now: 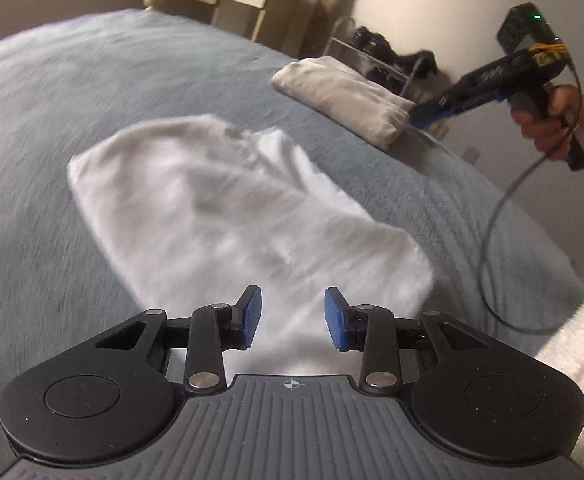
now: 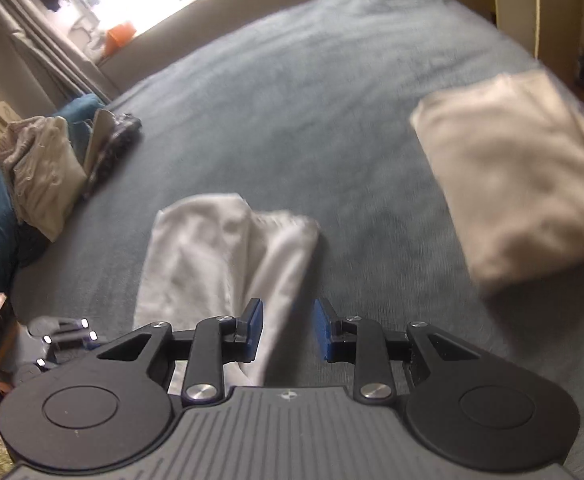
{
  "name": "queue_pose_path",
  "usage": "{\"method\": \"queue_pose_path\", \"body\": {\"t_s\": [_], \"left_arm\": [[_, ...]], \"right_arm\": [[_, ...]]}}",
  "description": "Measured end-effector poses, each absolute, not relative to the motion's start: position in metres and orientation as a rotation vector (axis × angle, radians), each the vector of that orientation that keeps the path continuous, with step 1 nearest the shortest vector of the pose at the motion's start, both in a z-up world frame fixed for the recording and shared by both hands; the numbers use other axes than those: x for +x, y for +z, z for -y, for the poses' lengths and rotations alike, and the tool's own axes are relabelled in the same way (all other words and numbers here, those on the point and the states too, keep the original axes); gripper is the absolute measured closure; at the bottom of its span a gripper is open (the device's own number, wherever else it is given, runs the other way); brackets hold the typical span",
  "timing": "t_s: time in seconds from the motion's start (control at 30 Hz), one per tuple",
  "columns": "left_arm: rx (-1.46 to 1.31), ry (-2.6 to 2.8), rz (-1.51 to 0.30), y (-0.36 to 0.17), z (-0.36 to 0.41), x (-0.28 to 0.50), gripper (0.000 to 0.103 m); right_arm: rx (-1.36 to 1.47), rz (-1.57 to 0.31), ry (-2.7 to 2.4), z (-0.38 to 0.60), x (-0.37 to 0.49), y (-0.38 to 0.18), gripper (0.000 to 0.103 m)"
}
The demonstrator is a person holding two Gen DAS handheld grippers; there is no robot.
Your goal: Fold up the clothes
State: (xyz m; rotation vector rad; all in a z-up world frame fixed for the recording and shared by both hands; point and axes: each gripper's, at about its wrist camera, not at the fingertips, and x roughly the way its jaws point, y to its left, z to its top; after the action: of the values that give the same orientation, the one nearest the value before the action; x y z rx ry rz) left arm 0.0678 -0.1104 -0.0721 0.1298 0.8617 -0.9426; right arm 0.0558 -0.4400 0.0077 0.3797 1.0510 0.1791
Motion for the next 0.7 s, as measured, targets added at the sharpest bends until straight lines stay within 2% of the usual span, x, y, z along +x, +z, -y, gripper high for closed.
{"method": "queue_pose_path", "body": {"t_s": [0.23, 0.5, 0.7], "left_arm": [[0.355, -0.9, -0.836, -0.081, 0.187, 0.101, 0.069], [0.263, -0.825, -0.962, -0.071, 0.203, 0.122, 0.069], [0.223, -0.708, -1.011, -0.075, 0.222, 0.139, 0.068]], "right_arm": [[0.676, -0.955, 0.129, 0.45, 0.064, -0.081, 0.073], [0.861, -0.834, 0.208, 0.46, 0.077, -0.105, 0.072], [0.808, -0.844, 0.194, 0.449, 0.09, -0.119, 0.073]]}}
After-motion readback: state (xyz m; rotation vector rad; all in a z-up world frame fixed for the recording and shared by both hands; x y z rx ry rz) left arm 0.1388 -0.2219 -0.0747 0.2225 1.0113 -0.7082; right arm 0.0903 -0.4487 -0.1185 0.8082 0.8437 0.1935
